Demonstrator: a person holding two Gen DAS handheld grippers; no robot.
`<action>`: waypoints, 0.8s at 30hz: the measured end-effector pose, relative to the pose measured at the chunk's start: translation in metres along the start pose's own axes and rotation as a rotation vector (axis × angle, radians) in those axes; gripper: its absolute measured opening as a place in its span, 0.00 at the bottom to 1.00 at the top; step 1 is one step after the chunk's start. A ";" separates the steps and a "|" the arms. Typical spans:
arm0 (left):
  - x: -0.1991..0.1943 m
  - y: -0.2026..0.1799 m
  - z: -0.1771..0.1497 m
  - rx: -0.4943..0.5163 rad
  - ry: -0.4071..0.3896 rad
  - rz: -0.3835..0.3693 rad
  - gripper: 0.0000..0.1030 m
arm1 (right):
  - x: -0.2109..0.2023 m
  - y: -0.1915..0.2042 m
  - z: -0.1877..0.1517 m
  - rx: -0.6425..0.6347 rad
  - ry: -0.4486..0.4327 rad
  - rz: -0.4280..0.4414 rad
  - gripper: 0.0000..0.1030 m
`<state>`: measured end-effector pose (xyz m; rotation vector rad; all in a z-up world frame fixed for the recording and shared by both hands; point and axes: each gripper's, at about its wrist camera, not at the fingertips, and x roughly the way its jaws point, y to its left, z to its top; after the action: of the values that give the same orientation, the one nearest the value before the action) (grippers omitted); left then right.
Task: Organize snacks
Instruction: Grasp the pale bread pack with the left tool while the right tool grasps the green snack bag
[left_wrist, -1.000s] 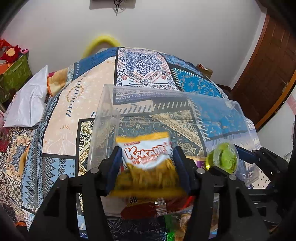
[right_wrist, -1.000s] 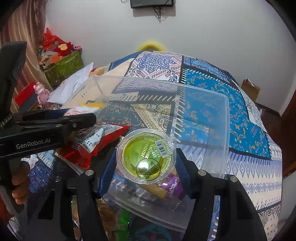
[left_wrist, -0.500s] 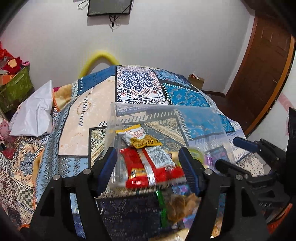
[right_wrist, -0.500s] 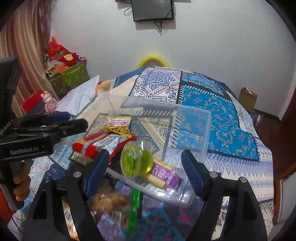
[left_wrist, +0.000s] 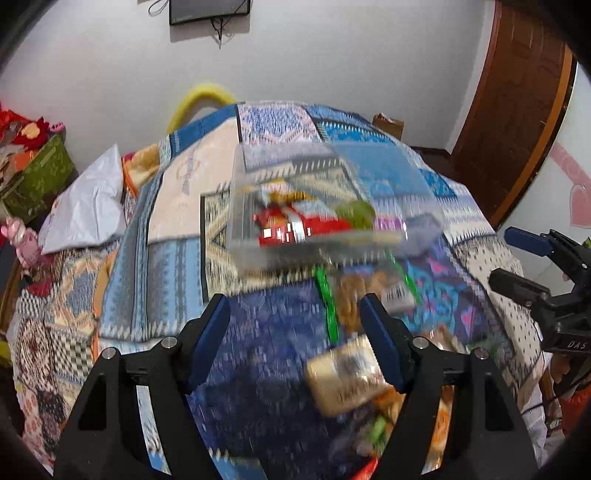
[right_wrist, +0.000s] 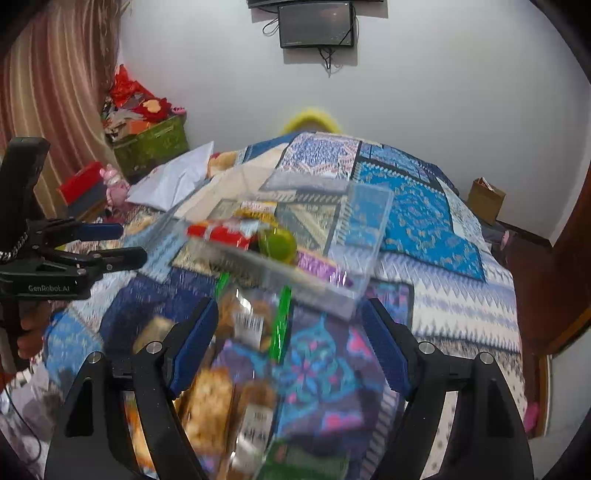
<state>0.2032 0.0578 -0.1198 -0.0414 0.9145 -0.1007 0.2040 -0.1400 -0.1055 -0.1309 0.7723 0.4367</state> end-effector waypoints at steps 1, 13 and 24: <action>0.000 0.000 -0.006 -0.003 0.010 -0.004 0.70 | -0.003 0.000 -0.006 0.005 0.004 0.005 0.75; 0.017 -0.015 -0.055 0.017 0.089 0.009 0.70 | -0.008 -0.015 -0.085 0.040 0.141 -0.055 0.76; 0.040 -0.038 -0.052 0.021 0.118 -0.043 0.70 | 0.009 -0.035 -0.126 0.135 0.211 -0.035 0.76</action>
<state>0.1836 0.0166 -0.1805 -0.0365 1.0302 -0.1542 0.1433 -0.2031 -0.2026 -0.0644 1.0030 0.3399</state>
